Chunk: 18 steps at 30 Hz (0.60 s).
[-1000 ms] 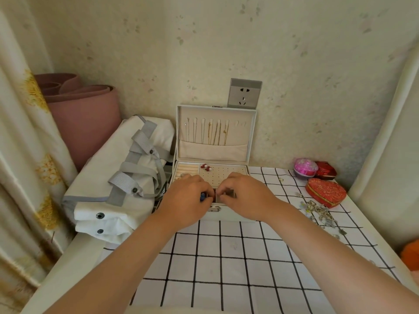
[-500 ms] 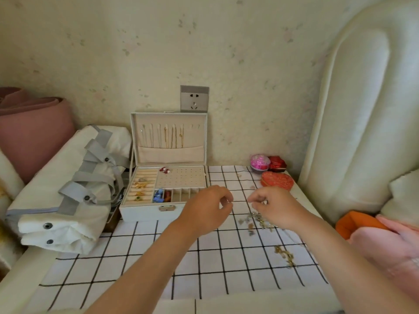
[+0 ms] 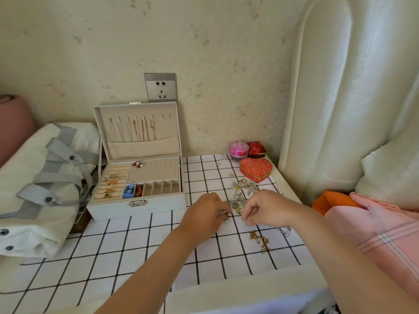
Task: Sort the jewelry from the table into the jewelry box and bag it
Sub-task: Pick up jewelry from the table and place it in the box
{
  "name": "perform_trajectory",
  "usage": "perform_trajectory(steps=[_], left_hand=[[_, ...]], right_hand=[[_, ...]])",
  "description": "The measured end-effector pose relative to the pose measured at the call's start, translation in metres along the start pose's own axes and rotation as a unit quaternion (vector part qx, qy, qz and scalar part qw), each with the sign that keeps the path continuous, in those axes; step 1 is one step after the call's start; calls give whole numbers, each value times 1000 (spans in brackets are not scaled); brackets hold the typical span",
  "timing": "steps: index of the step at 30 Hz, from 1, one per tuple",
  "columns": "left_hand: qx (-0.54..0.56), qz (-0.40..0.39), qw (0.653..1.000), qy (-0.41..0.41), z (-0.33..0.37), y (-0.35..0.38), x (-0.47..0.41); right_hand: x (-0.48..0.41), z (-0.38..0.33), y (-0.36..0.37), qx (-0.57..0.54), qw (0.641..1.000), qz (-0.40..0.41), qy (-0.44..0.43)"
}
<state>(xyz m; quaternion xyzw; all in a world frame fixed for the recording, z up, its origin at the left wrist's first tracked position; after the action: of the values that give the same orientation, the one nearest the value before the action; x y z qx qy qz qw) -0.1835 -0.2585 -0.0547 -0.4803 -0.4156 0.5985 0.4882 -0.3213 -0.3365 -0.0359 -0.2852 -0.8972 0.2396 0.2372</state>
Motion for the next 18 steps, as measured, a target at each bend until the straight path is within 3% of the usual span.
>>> perform_trajectory(steps=[4, 11, 18], left_hand=[[3, 9, 1000, -8, -1, -4, 0], [26, 53, 997, -52, -8, -14, -1], [93, 71, 987, -110, -18, -22, -12]], right_hand=[[1, 2, 6, 9, 1000, -21, 20], [-8, 2, -14, 45, 993, 106, -14], [-21, 0, -4, 43, 996, 69, -25]])
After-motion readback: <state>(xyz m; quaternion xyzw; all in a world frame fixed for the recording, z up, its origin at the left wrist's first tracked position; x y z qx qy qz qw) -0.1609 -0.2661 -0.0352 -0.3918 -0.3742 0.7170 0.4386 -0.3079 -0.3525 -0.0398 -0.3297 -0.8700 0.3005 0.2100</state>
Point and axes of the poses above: each hand's wrist, its own x-axis away from the middle knuckle, its own y-axis out of the palm, z = x × y, the point moved 7 cm from there along -x, towards the middle knuckle, and after that the axes turned 15 degrees about -x, right-handed, at the moved point
